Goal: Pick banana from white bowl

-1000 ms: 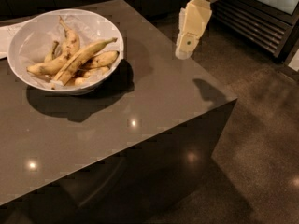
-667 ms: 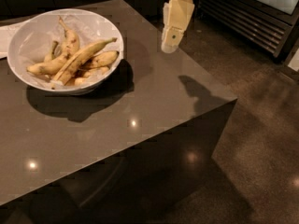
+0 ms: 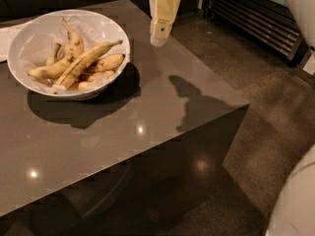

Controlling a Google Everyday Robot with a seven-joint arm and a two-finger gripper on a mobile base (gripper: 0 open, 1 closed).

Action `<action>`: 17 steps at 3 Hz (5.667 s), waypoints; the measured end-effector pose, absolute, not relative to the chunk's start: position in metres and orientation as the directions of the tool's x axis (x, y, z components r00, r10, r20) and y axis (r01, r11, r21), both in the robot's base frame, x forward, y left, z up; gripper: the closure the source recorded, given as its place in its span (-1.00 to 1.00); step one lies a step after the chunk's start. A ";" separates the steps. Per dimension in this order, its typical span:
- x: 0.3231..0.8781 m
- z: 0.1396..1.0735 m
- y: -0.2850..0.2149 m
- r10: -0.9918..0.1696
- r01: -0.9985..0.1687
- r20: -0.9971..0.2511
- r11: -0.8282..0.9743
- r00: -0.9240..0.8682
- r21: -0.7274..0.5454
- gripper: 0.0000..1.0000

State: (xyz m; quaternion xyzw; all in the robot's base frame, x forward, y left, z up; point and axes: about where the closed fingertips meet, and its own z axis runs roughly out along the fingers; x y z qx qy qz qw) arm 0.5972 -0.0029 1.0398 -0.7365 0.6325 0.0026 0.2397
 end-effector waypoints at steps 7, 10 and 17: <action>0.652 0.982 0.112 -0.912 -0.901 -0.163 -0.318 0.376 -0.296 -0.48; 0.644 0.956 0.142 -0.896 -0.913 -0.222 -0.336 0.386 -0.232 -0.44; 0.659 0.912 0.145 -0.899 -0.940 -0.274 -0.316 0.341 -0.132 -0.42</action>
Offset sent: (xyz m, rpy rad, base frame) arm 0.0412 0.0589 -0.0078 -0.0253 0.0269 0.1193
